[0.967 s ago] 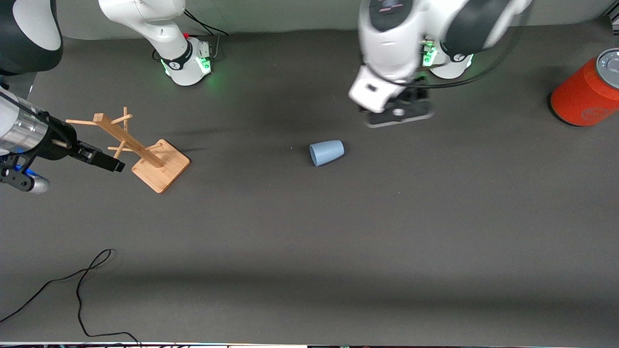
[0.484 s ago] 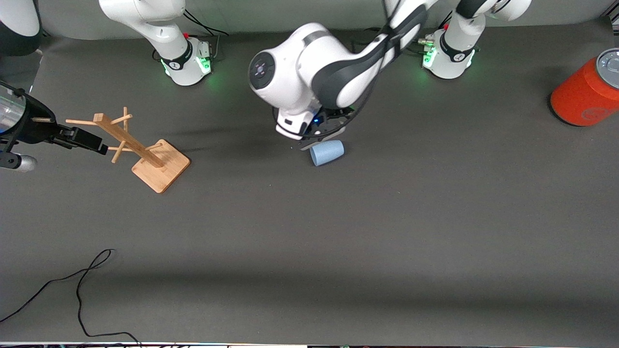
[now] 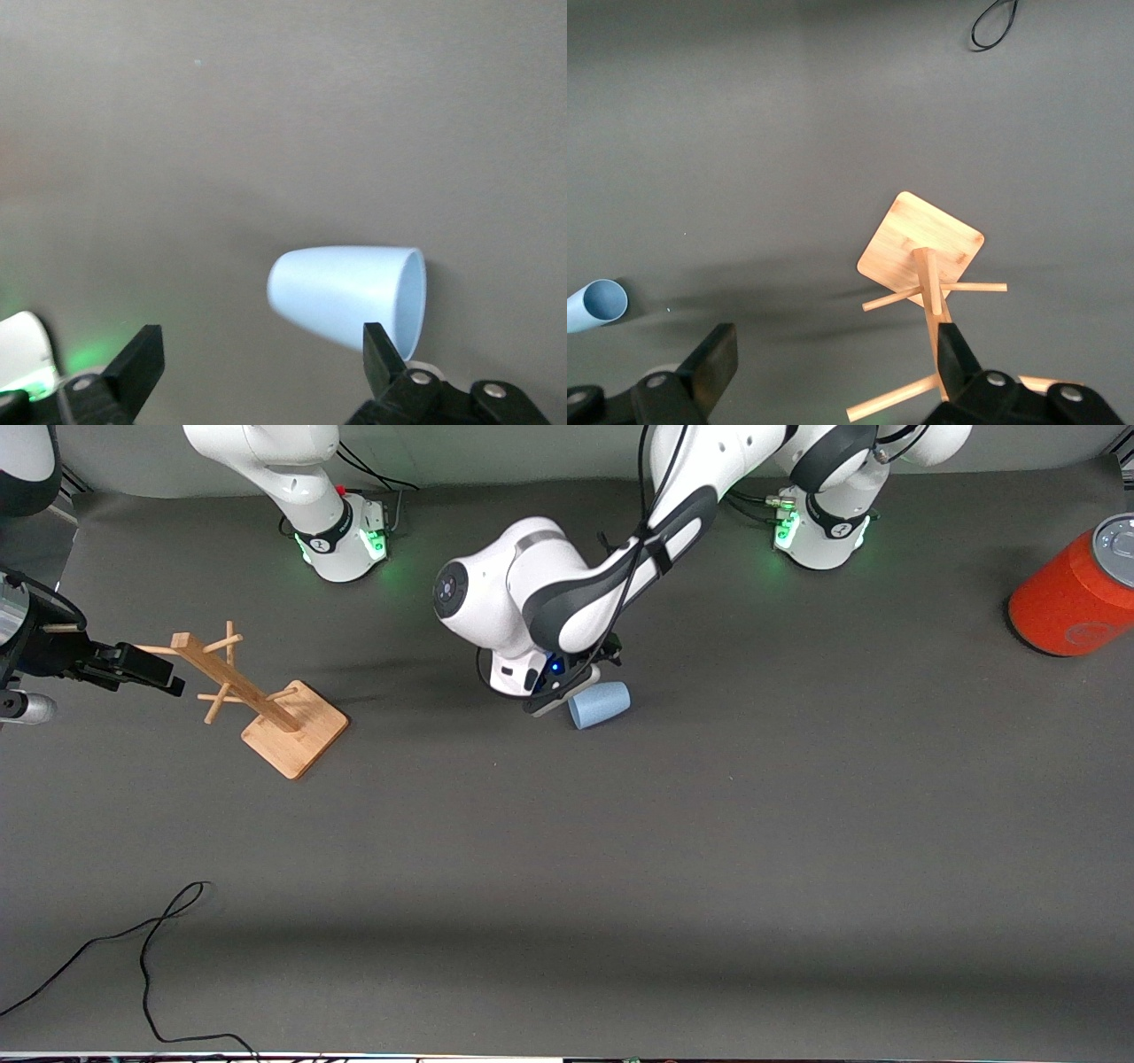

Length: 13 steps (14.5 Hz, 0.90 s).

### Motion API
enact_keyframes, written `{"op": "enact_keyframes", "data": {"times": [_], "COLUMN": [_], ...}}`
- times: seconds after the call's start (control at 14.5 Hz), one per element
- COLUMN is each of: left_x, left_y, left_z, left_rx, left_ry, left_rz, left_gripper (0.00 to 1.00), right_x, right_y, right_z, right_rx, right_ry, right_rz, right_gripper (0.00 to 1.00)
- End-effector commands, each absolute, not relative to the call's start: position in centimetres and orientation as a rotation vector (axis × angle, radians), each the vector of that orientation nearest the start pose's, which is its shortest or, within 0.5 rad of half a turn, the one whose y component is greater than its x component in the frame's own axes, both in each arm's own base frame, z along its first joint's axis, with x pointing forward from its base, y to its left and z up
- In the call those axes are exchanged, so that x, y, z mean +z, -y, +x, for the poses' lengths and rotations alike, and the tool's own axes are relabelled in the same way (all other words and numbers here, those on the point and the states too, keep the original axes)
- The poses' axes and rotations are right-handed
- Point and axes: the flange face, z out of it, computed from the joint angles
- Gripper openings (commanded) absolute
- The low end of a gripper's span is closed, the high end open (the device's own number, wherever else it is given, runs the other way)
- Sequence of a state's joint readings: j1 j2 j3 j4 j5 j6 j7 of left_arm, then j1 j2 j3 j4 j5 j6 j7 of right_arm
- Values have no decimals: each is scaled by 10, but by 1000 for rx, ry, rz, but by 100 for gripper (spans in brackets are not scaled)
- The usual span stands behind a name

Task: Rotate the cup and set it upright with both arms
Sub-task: 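Grasp the lying blue cup at its rim with the left gripper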

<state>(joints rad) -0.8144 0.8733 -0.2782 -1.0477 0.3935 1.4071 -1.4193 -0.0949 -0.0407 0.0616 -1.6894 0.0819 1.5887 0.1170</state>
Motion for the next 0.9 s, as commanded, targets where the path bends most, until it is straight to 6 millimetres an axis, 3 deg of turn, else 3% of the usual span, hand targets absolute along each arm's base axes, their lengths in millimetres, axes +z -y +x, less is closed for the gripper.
{"op": "enact_keyframes", "data": {"times": [0.0, 0.28, 0.48, 0.55, 0.83], "left_x": [269, 231, 199, 194, 204], "left_y": [592, 591, 590, 589, 584], "left_z": [420, 422, 406, 402, 397], "left_rx": [-130, -147, -133, -124, -97], "left_ry": [454, 444, 433, 428, 433], "left_rz": [-2577, -2550, -2510, -2495, -2447], "left_gripper": [100, 100, 100, 100, 100], "right_x": [589, 583, 581, 579, 580], "right_y": [9, 9, 11, 11, 12], "right_z": [535, 537, 539, 540, 542], "right_rx": [86, 77, 72, 74, 69], "right_ry": [-217, -219, -222, -227, -225], "right_rz": [-3069, -3068, -3071, -3070, -3070], "right_gripper": [100, 100, 100, 100, 100]}}
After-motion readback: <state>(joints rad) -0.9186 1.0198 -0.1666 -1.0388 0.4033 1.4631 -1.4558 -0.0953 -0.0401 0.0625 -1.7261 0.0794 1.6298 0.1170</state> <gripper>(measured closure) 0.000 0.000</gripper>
